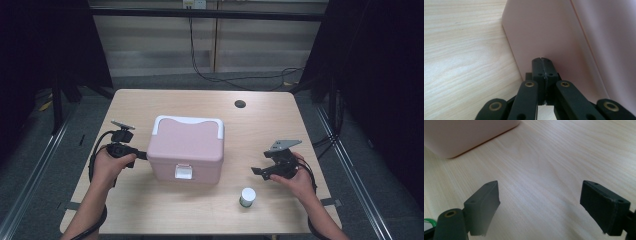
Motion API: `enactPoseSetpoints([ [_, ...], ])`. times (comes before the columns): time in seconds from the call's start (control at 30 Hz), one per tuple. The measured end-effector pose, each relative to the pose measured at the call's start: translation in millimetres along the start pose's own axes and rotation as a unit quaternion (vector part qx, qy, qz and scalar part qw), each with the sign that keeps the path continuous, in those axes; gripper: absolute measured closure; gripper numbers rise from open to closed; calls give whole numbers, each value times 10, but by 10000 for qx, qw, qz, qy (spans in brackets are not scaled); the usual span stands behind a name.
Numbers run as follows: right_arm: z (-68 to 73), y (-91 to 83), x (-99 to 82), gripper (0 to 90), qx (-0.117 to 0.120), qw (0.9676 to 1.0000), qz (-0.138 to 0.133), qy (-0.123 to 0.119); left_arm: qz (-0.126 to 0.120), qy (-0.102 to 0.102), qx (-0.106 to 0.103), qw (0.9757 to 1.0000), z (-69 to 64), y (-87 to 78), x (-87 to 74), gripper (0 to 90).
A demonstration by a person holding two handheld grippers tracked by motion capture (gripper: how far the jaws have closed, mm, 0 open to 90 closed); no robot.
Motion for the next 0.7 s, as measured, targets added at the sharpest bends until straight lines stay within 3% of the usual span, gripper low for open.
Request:
enactPoseSetpoints([
  [0.03,2,-3,6,153,6,10000,3,4,-32,-85,-51,9999,-36,24,16,900],
  [0.1,4,-9,22,153,9,10000,-10,27,2,-15,-43,10000,-36,29,16,900],
  [0.43,88,10,148,154,95,9999,-124,-41,-62,-116,-159,9998,-144,68,51,900],
  [0.53,125,38,174,154,110,9999,-111,-67,-29,-35,-199,9998,-161,83,52,900],
  [0.7,163,42,251,154,152,9997,-167,-75,-58,-71,-217,9997,-202,117,87,900],
])
Point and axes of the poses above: each handheld gripper's, and its own axes: y roughly forward along the jaws, x roughly out of its top, z roughly to its left, the point moved 9 cm from there along y, roughly forward along the jaws, and after that the axes turned 12 degrees about y, right-handed, at the moved point
